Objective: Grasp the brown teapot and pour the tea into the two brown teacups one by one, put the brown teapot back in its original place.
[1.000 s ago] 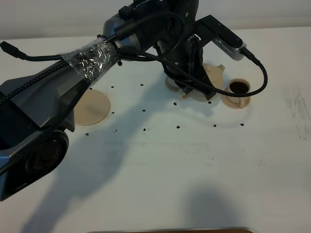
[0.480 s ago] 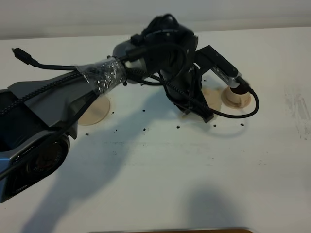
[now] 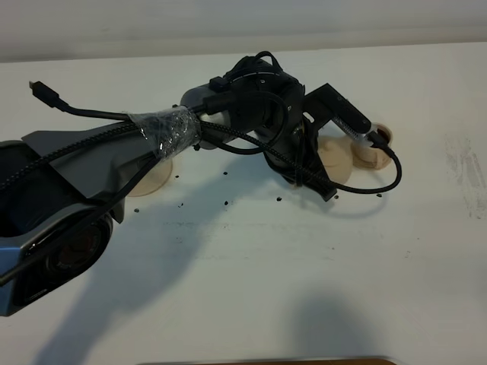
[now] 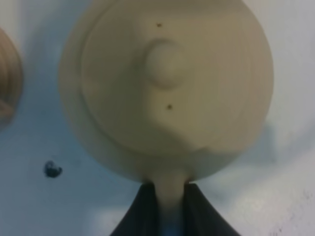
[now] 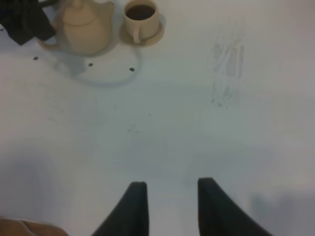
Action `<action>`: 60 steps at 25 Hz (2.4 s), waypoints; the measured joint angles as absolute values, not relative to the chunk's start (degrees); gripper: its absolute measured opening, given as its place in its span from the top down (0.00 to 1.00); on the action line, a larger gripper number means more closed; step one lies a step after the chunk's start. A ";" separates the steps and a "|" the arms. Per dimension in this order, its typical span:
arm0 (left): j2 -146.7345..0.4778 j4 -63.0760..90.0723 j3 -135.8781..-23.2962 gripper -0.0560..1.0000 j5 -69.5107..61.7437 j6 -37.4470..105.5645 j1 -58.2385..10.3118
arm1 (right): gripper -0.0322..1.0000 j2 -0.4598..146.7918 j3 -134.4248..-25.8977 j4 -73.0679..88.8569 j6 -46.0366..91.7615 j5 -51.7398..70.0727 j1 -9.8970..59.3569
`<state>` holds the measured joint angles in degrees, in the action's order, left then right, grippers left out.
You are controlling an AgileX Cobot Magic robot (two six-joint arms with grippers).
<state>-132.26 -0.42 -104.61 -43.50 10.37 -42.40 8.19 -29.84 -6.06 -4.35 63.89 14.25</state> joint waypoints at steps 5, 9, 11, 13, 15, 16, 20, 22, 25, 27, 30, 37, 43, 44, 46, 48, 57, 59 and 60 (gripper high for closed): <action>-132.31 0.00 -104.61 0.79 -43.63 10.37 -42.35 | 0.74 8.19 -29.84 -6.06 -4.35 63.89 14.25; -131.31 0.72 -104.61 0.79 -43.69 10.43 -42.35 | 0.74 8.19 -29.84 -6.06 -4.35 63.89 14.25; -130.29 0.91 -104.49 0.79 -43.89 10.55 -42.35 | 0.74 8.19 -29.84 -6.06 -4.35 63.89 14.25; -128.71 0.91 -104.42 0.79 -44.06 10.55 -42.35 | 0.74 8.19 -29.84 -6.06 -4.35 63.89 14.25; -127.26 0.91 -104.42 0.79 -44.55 10.61 -42.35 | 0.74 8.19 -29.84 -6.06 -4.35 63.89 14.25; -126.54 0.95 -104.42 0.79 -45.03 10.66 -42.35 | 0.74 8.19 -29.84 -6.06 -4.35 63.89 14.25; -124.99 0.95 -104.42 0.79 -47.88 10.79 -42.24 | 0.74 8.19 -29.84 -6.06 -4.35 63.89 14.25; -124.84 0.75 -104.42 0.79 -48.98 10.61 -42.02 | 0.74 8.19 -29.84 -6.06 -4.35 63.89 14.25; -124.13 0.55 -104.31 0.79 -49.18 10.54 -41.24 | 0.74 8.19 -29.84 -6.06 -4.35 63.89 14.25; -123.21 0.56 -104.31 0.79 -48.97 10.54 -40.34 | 0.74 8.19 -29.84 -6.06 -4.35 63.89 14.25; -121.88 0.50 -104.31 0.79 -48.43 10.54 -38.26 | 0.74 8.19 -29.84 -6.06 -4.35 63.89 14.25; -120.95 0.00 -104.11 0.79 -50.82 10.36 -33.43 | 0.74 8.19 -29.84 -6.06 -4.35 63.89 14.25; -114.20 0.76 -95.16 0.79 -46.91 10.31 -29.02 | 0.74 8.19 -29.84 -6.06 -4.35 63.89 14.25; -112.63 0.91 -93.01 0.79 -45.87 10.32 -28.08 | 0.74 8.19 -29.84 -6.06 -4.35 63.89 14.25; -109.62 1.06 -87.45 0.79 -44.08 10.12 -26.38 | 0.74 8.19 -29.84 -6.06 -4.35 63.89 14.25; -106.15 1.18 -82.26 0.79 -42.13 9.50 -24.59 | 0.74 8.19 -29.84 -6.06 -4.35 63.89 14.25; -92.10 1.54 -64.09 0.79 -37.11 6.34 -16.29 | 0.74 8.19 -29.84 -6.06 -4.35 63.89 14.25; -90.23 1.54 -61.92 0.79 -36.62 6.35 -14.74 | 0.74 8.19 -29.84 -6.06 -4.35 63.89 14.25; -89.69 1.57 -60.94 0.79 -36.48 6.28 -13.98 | 0.74 8.19 -29.84 -6.06 -4.35 63.89 14.25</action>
<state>-89.69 1.57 -60.94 -36.48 6.28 -13.98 8.19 -29.84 -6.06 -4.35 63.89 14.25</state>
